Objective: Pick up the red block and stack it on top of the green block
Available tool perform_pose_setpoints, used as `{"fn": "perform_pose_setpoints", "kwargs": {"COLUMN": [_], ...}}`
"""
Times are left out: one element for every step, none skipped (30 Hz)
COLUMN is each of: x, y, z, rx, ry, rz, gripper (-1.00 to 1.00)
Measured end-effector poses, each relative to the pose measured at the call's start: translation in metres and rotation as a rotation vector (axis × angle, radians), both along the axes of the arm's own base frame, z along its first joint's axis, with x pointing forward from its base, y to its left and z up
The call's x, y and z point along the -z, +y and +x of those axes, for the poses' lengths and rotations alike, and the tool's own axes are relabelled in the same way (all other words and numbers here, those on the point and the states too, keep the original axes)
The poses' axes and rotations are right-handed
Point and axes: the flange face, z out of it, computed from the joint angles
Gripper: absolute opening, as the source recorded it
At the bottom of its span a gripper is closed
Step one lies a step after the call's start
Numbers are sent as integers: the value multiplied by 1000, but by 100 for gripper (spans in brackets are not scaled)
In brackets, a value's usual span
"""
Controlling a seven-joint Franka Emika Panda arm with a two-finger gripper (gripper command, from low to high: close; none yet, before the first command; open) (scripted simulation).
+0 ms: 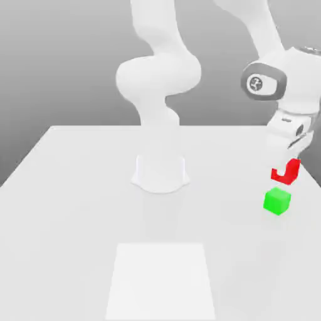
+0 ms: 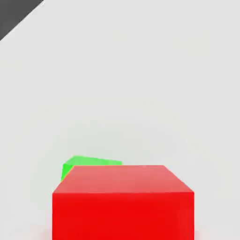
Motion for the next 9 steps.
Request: {"fn": "perform_pose_setpoints", "kwargs": {"x": [8,16,25,34,44,51,51,51,51], "y": [1,1,1,0,-1,-1,-1,-1,-1], "z": [-1,-2,-2,0,1,-1,-1,-1,-1], "rx": [-9,-14,-16,-9,-7,-11,-11,-11,-11], "ry": [-1,-2,-3,-3,-3,-2,-2,-2,-2], "rz": [-1,-1,-2,-2,-1,-1,-1,-1,-1], "gripper": [-100,-100,-100,-100,-100,100,100,100,100]}}
